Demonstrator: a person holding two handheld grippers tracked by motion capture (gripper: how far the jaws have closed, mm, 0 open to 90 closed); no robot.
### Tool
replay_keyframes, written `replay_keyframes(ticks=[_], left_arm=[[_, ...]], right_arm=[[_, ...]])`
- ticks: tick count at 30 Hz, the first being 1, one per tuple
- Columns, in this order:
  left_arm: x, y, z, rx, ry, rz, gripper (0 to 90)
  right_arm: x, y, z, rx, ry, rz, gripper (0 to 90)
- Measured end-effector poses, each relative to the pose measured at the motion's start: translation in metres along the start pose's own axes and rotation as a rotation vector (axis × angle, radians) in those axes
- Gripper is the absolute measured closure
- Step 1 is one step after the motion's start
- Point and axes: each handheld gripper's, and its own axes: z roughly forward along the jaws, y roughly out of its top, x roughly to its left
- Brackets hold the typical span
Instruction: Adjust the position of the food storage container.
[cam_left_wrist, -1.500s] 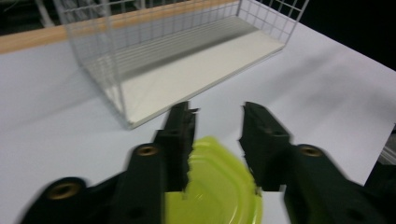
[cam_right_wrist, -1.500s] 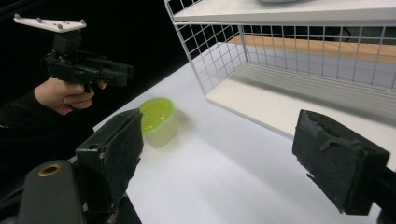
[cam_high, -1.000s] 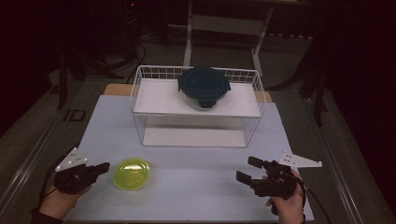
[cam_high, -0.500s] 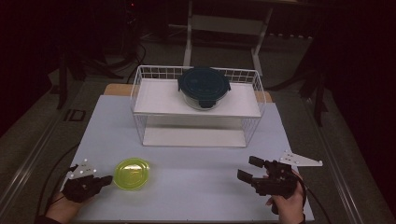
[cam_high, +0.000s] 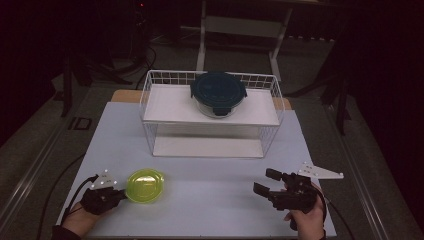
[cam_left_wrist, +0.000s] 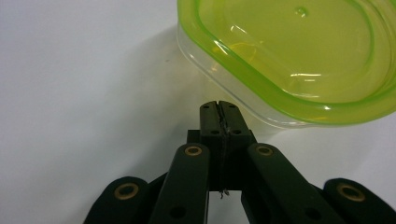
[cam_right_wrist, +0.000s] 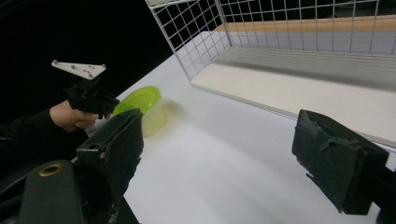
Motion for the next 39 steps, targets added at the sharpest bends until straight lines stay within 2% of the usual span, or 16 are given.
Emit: replay_keyframes(ticks=[5, 6, 9, 21, 39], left_arm=[[-0.005, 0.008, 0.008, 0.007, -0.006, 0.012, 88.9], [-0.005, 0.01, 0.01, 0.005, -0.022, 0.003, 88.9], [-0.01, 0.016, 0.015, 0.013, -0.024, 0.024, 88.9], [-0.024, 0.032, 0.032, 0.026, -0.054, 0.061, 88.9], [-0.051, 0.062, 0.062, 0.043, -0.125, 0.115, 88.9]], right_arm=[[0.0, -0.001, 0.001, 0.004, -0.003, -0.01, 16.1], [0.0, -0.001, 0.0, 0.005, -0.004, -0.008, 16.1], [-0.003, -0.003, 0.001, 0.006, -0.009, 0.0, 16.1], [-0.005, -0.006, 0.0, 0.003, -0.005, 0.003, 16.1], [-0.004, -0.005, 0.0, 0.003, -0.003, -0.001, 16.1]])
